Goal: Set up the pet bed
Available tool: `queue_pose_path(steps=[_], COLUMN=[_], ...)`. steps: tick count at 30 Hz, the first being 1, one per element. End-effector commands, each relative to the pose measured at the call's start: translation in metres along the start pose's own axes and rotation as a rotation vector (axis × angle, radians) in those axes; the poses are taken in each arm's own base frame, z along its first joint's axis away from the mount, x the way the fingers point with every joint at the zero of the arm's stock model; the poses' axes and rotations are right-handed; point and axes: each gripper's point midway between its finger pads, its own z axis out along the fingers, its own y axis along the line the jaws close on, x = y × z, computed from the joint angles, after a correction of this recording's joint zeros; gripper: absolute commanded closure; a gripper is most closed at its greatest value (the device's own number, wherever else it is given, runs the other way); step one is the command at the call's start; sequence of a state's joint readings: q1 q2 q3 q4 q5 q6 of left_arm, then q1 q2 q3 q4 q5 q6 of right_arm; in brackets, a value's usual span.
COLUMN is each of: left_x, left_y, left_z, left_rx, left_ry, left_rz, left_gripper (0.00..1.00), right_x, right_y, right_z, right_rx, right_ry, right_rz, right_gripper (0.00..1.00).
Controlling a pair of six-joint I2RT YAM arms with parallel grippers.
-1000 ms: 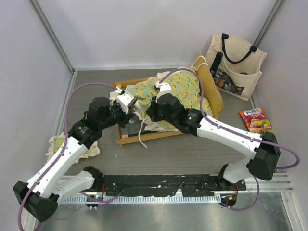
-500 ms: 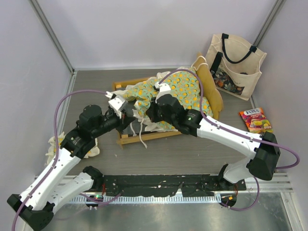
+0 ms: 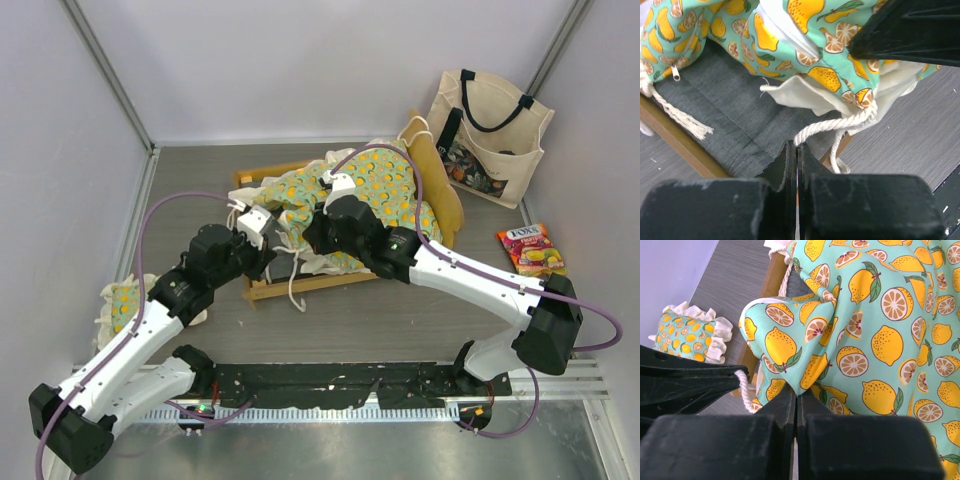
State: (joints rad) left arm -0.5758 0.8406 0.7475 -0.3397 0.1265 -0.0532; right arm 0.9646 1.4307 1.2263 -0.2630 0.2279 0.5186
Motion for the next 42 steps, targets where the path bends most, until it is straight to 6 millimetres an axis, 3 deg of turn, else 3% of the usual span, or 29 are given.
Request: queue_pose_path(steps=[1,3,7,14,19,25,29,31,35,42], left_x=[0.005,0.023,0.041,0.061,0.088,0.088,0.078,0.075,0.068,0.058], left_y=[0.007,0.009,0.003,-0.009,0.005,0.023,0.024,0.022,0.023,0.032], left_z=[0.009,0.018,0.028,0.024,0.017,0.006,-0.004,-0.01,-0.028,-0.067], left_rx=[-0.05,-0.075,-0.077,-0.061,-0.181,-0.322,-0.357,-0.359,-0.375,-0.425], left_ry=[-0.017,0.013,0.005,0.036,0.117,0.108,0.089,0.081,0.03,-0.067], left_rz=[-0.058,-0.132,-0.217,-0.32,-0.389,-0.479,-0.575,-0.61,-0.671,-0.726], left_gripper=[1.0,1.0,1.0,1.0,0.97,0.78,0.5,0.46,0.25,0.15], right_x=[-0.018,-0.016,-0.014,-0.004,0.009,0.02,0.025,0.029,0.039,0.047], right_y=[0.013,0.012,0.017,0.023,0.022,0.026,0.024,0.022,0.02,0.029], right_z=[-0.008,-0.006,-0.004,0.001,0.007,0.018,0.022,0.025,0.03,0.037], right_rx=[-0.063,-0.054,-0.079,-0.094,-0.086,-0.091,-0.074,-0.064,-0.037,-0.052], right_ry=[-0.059,-0.057,-0.051,-0.028,-0.002,0.022,0.022,0.022,0.028,0.036], right_rz=[0.039,0.053,0.057,0.056,0.053,0.052,0.071,0.078,0.087,0.091], right_gripper=[0.99,0.99,0.99,0.99,0.99,0.99,0.99,0.99,0.99,0.99])
